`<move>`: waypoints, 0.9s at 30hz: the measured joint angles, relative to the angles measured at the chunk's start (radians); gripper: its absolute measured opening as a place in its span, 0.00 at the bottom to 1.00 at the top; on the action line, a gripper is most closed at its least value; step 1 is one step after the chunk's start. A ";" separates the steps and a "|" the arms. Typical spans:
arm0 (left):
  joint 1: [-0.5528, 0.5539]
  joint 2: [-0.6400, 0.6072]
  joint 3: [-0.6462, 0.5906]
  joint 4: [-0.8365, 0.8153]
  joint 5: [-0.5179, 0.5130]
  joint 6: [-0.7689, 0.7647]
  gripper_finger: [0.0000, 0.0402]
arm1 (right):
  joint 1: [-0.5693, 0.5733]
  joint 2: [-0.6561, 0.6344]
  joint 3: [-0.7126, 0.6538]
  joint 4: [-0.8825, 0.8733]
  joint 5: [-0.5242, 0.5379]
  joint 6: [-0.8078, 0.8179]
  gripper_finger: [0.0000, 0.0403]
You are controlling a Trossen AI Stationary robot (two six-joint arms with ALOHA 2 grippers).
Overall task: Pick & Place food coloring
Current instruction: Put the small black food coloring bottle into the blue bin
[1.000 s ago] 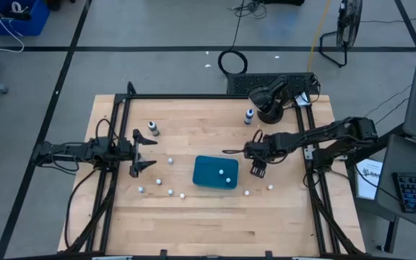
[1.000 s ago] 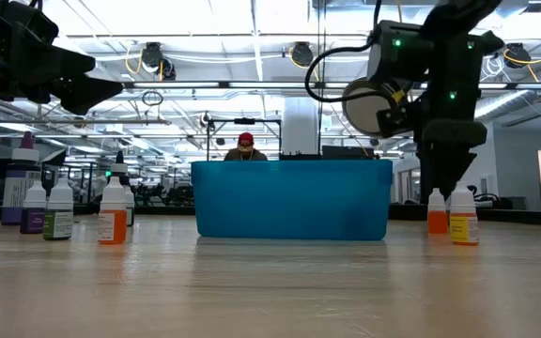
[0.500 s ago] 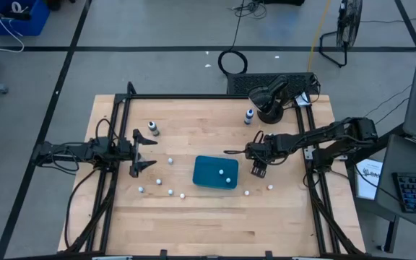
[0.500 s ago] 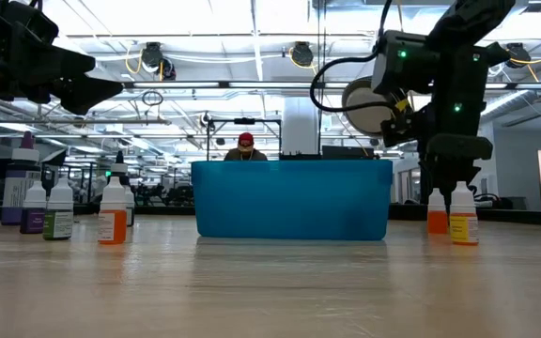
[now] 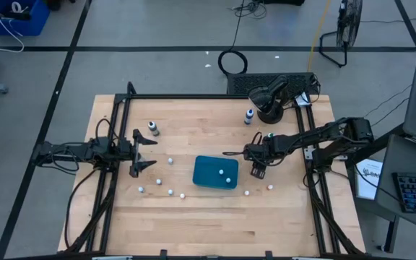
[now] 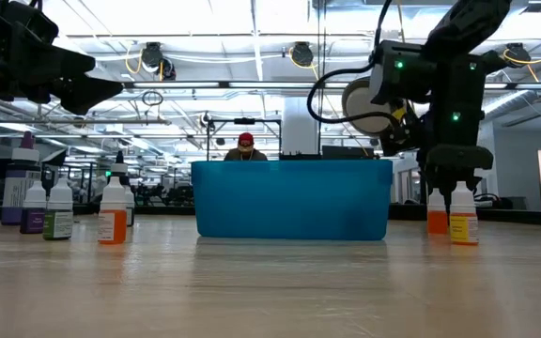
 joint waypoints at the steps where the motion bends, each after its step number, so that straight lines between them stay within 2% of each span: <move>1: 0.000 0.000 0.000 0.000 0.000 0.000 0.91 | 0.000 0.001 0.000 -0.002 0.001 0.002 0.42; 9: 0.000 0.000 0.000 0.000 0.000 0.000 0.91 | 0.000 0.001 0.000 -0.019 0.002 0.004 0.40; 14: 0.000 0.000 0.000 0.000 0.000 0.000 0.91 | 0.000 0.001 0.000 -0.015 0.002 0.004 0.32; 20: 0.000 0.000 0.000 0.000 0.000 0.000 0.91 | 0.007 0.001 0.000 -0.002 0.003 -0.030 0.14; 27: 0.000 0.000 0.000 0.000 0.000 0.000 0.91 | 0.051 0.001 0.062 -0.055 0.003 -0.056 0.13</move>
